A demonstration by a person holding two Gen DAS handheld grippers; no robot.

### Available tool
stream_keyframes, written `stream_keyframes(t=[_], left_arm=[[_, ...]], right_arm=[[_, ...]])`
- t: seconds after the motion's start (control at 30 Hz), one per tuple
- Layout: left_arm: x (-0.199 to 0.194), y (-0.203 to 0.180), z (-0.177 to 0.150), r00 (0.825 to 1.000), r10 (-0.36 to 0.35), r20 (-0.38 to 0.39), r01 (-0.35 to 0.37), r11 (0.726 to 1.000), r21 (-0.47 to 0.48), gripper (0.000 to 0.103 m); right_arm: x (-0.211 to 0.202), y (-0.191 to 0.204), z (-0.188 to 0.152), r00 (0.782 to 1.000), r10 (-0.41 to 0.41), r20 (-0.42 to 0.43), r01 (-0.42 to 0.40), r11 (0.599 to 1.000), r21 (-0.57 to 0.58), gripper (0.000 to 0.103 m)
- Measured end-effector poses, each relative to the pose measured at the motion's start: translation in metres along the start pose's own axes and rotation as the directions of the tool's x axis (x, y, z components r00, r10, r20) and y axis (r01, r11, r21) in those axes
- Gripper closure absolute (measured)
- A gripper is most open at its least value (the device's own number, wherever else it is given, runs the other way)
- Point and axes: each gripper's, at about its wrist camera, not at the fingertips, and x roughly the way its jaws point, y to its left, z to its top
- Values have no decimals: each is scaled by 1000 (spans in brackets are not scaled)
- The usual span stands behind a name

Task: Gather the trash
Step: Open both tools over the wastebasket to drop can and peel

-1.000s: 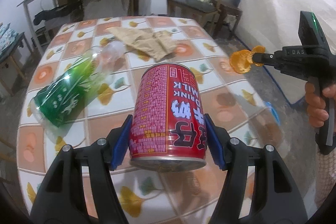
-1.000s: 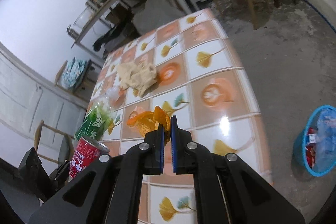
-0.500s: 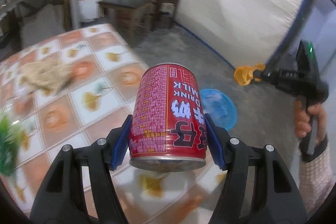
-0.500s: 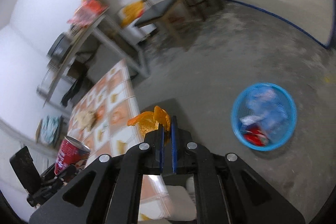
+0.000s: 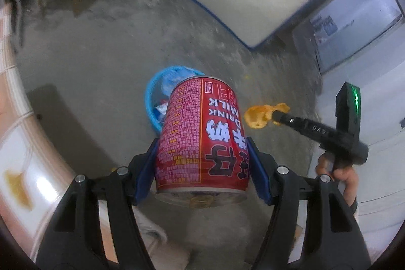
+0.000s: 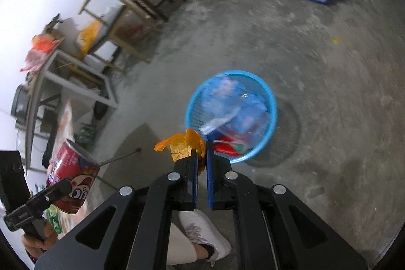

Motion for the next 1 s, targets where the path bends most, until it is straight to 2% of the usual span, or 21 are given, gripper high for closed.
stream_keyframes(t=[0.23, 0.37, 0.4, 0.43, 0.47, 0.5, 0.63, 0.7, 0.9, 1.0], left_arm=[[93, -31, 51, 997, 13, -82, -12, 1000, 16, 41], [142, -44, 80, 994, -20, -111, 22, 1000, 10, 40], [148, -43, 85, 994, -27, -109, 28, 1000, 10, 36], [154, -44, 90, 995, -20, -98, 21, 1000, 10, 24], [157, -44, 91, 996, -8, -84, 9, 1000, 8, 19], [158, -43, 94, 998, 5, -62, -5, 1000, 0, 19], [147, -35, 93, 999, -20, -40, 19, 999, -35, 19], [128, -29, 89, 1000, -6, -9, 6, 1000, -21, 19], [45, -11, 61, 996, -1, 86, 3, 1000, -15, 19], [-8, -6, 38, 991, 35, 130, -35, 999, -2, 19]], right_arm=[[20, -43, 7, 999, -44, -12, 45, 997, 61, 97], [24, -60, 7, 998, -54, -17, 55, 994, 91, 97], [24, -62, 7, 998, -56, -18, 58, 994, 96, 97], [26, -67, 6, 998, -61, -22, 63, 992, 105, 97], [27, -69, 6, 998, -63, -27, 66, 992, 109, 97], [30, -73, 6, 997, -65, -34, 69, 991, 112, 97], [45, -77, 4, 996, -67, -61, 73, 991, 114, 97], [53, -76, 5, 996, -62, -69, 70, 991, 117, 97], [81, -72, 15, 994, -69, -87, 77, 992, 103, 97], [95, -68, 24, 992, -77, -101, 86, 992, 87, 97]])
